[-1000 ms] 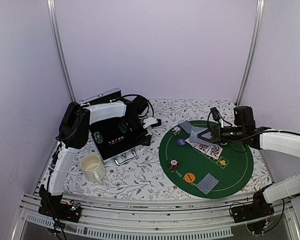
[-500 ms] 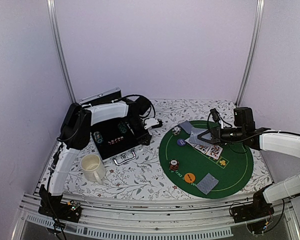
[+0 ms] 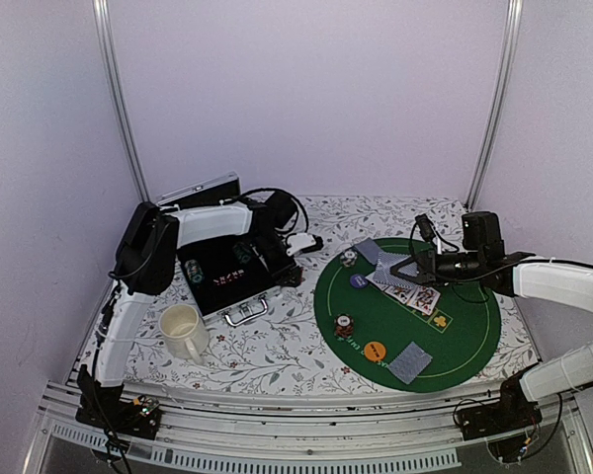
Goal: Distribute texas hold em gaming equipment
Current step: Pick up the all-in button from the center of the board, then place the all-in button in the big blind area, then pass from the right arm to the left
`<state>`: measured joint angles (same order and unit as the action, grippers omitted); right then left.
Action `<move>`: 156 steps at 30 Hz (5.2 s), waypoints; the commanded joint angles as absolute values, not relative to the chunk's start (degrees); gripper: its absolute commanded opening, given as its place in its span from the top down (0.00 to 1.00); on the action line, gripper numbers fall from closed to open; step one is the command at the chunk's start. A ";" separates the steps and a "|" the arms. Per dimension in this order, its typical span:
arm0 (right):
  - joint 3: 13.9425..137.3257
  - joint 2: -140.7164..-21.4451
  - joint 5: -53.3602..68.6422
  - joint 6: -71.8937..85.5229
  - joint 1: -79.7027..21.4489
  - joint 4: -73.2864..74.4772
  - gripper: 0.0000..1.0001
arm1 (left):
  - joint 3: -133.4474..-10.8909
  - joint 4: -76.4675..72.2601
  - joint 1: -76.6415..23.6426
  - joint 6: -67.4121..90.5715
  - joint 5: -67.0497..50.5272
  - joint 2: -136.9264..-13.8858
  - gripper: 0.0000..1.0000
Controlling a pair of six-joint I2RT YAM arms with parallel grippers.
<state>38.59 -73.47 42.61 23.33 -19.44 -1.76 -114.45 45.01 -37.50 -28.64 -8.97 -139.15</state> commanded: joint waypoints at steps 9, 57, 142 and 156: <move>38.31 -72.54 43.23 22.99 -19.27 -2.28 0.97 | -113.03 46.19 -40.26 -29.44 -7.73 -143.96 0.18; 39.32 -70.22 42.50 22.33 -19.33 0.17 0.98 | -109.03 46.75 -37.87 -28.74 -6.16 -141.47 0.42; 43.34 -65.30 39.06 30.29 -31.21 0.99 0.98 | -73.80 17.46 -68.11 -37.21 3.73 -86.28 0.02; 52.25 -80.95 40.37 35.09 -43.99 -7.10 0.98 | -72.21 18.59 -65.55 -37.07 5.85 -89.45 0.02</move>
<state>49.65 -79.59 39.53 33.45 -42.52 -2.72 -72.18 17.93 -67.16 -37.89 3.57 -87.00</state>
